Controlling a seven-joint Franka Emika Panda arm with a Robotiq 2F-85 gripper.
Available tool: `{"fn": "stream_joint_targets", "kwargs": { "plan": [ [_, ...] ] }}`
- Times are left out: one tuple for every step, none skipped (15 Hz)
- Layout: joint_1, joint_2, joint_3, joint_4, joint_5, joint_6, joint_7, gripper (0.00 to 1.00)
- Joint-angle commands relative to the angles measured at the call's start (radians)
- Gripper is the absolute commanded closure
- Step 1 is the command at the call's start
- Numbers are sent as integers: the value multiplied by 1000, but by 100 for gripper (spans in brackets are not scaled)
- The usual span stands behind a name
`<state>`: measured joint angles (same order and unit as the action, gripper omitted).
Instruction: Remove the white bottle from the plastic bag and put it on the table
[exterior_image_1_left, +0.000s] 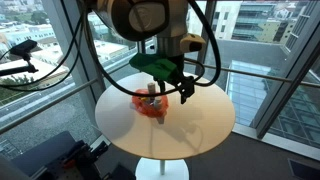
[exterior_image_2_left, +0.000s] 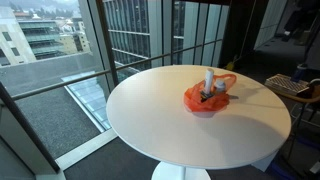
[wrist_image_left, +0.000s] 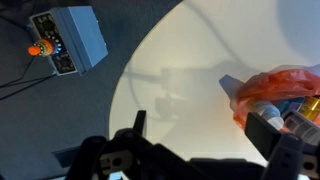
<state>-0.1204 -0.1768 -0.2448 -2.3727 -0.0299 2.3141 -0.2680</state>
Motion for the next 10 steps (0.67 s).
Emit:
{"fn": "stream_joint_targets", "kwargs": {
  "plan": [
    [-15, 0, 15, 1, 3, -2, -2, 0],
    [-15, 0, 15, 1, 3, -2, -2, 0],
    [-15, 0, 15, 2, 3, -2, -2, 0],
    [-15, 0, 15, 2, 3, -2, -2, 0],
    [-13, -2, 20, -1, 2, -1, 3, 0],
    [-10, -5, 25, -7, 3, 11, 10, 0],
    [-4, -7, 33, -11, 9, 18, 14, 0],
    [2, -5, 42, -12, 15, 26, 24, 0],
    [7, -1, 52, -10, 22, 26, 31, 0],
    [12, 4, 63, -9, 28, 34, 44, 0]
  ]
}}
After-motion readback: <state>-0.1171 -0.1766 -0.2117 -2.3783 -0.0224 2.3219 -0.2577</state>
